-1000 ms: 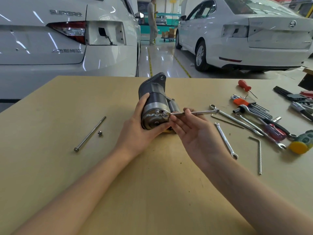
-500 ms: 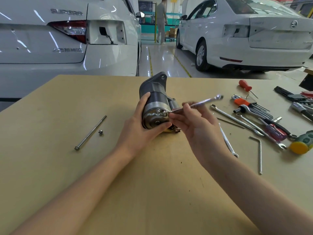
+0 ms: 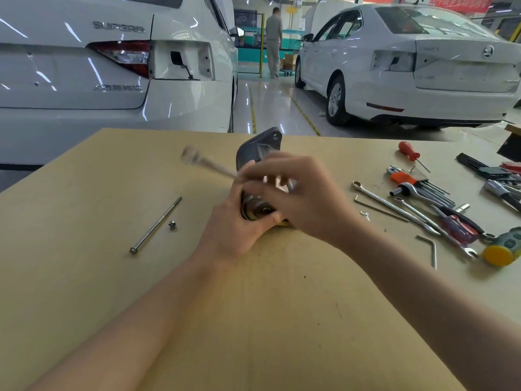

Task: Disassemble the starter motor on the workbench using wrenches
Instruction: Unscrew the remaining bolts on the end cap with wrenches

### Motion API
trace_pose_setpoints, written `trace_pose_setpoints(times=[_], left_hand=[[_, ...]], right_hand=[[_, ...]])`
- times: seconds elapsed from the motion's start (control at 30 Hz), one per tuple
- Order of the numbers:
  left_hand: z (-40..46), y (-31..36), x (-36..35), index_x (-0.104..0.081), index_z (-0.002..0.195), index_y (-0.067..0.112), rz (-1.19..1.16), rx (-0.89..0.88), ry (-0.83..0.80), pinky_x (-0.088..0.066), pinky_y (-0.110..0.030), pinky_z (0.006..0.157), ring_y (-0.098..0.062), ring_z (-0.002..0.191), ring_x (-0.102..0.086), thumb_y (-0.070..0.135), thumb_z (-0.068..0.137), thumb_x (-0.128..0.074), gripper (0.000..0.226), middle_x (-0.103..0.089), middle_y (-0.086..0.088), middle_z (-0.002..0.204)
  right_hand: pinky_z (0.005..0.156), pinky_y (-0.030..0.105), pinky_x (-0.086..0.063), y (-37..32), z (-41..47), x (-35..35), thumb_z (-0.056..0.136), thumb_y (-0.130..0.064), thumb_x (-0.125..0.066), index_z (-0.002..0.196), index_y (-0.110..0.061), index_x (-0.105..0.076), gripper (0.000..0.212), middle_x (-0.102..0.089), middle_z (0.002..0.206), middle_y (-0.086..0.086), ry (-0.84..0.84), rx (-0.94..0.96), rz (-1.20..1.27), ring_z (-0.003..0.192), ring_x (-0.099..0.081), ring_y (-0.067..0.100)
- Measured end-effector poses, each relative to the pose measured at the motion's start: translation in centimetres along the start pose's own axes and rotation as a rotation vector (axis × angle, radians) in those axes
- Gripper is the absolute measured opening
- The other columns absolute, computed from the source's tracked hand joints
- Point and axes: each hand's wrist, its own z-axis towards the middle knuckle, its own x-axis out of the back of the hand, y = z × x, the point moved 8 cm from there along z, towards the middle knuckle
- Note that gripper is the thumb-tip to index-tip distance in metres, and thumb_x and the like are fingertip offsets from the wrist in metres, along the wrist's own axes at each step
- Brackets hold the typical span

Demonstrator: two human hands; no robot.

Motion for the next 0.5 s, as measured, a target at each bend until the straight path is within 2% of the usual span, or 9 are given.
trace_pose_setpoints(times=[0.03, 0.1, 0.2, 0.3, 0.37, 0.5], left_hand=[[0.0, 0.2, 0.1, -0.047, 0.130, 0.038, -0.032, -0.011, 0.006, -0.036, 0.005, 0.068, 0.022, 0.084, -0.057, 0.041, 0.068, -0.080, 0.070, -0.061, 0.044, 0.085], [-0.1, 0.4, 0.1, -0.033, 0.140, 0.048, -0.061, -0.014, 0.007, -0.035, 0.005, 0.074, 0.022, 0.091, -0.056, 0.044, 0.068, -0.082, 0.088, -0.061, 0.039, 0.095], [0.0, 0.5, 0.0, -0.028, 0.142, 0.052, -0.071, -0.008, -0.002, -0.039, 0.002, 0.076, 0.018, 0.093, -0.058, 0.048, 0.066, -0.082, 0.093, -0.059, 0.032, 0.103], [0.1, 0.4, 0.1, -0.030, 0.142, 0.050, -0.064, -0.009, 0.010, -0.040, 0.002, 0.078, 0.019, 0.093, -0.057, 0.048, 0.064, -0.082, 0.095, -0.056, 0.034, 0.101], [0.1, 0.6, 0.0, -0.030, 0.143, 0.048, -0.062, -0.012, 0.006, -0.040, 0.002, 0.077, 0.019, 0.093, -0.057, 0.048, 0.064, -0.082, 0.094, -0.056, 0.033, 0.102], [0.1, 0.7, 0.1, -0.030, 0.144, 0.045, -0.063, -0.021, 0.014, -0.039, 0.003, 0.075, 0.019, 0.091, -0.057, 0.045, 0.066, -0.083, 0.094, -0.059, 0.025, 0.105]], right_hand=[[0.073, 0.026, -0.048, 0.8, -0.7, 1.5, 0.086, -0.005, -0.067, 0.095, -0.009, -0.073, 0.012, -0.070, 0.086, 0.005, 0.167, -0.079, 0.228, 0.079, -0.062, 0.015], [0.070, 0.023, -0.050, 3.2, -2.9, 3.0, 0.085, -0.004, -0.066, 0.091, -0.009, -0.070, 0.008, -0.071, 0.081, 0.005, 0.395, -0.241, 0.617, 0.074, -0.064, 0.013], [0.070, 0.026, -0.052, 6.3, -6.1, 1.8, 0.081, -0.011, -0.066, 0.090, -0.007, -0.064, 0.010, -0.070, 0.080, 0.010, 0.462, -0.487, 0.965, 0.075, -0.066, 0.019], [0.057, 0.020, -0.054, 7.9, -7.7, -0.6, 0.085, -0.003, -0.058, 0.082, -0.005, -0.058, 0.004, -0.068, 0.069, 0.008, 0.504, -0.747, 1.329, 0.062, -0.067, 0.014], [0.057, 0.020, -0.055, 8.1, -7.8, -1.3, 0.089, 0.002, -0.052, 0.078, -0.005, -0.057, 0.014, -0.067, 0.067, 0.008, 0.525, -0.783, 1.406, 0.062, -0.068, 0.015], [0.067, 0.024, -0.058, 8.1, -7.7, -1.5, 0.089, 0.001, -0.055, 0.080, -0.006, -0.059, 0.012, -0.070, 0.074, 0.010, 0.531, -0.754, 1.374, 0.073, -0.071, 0.019]])
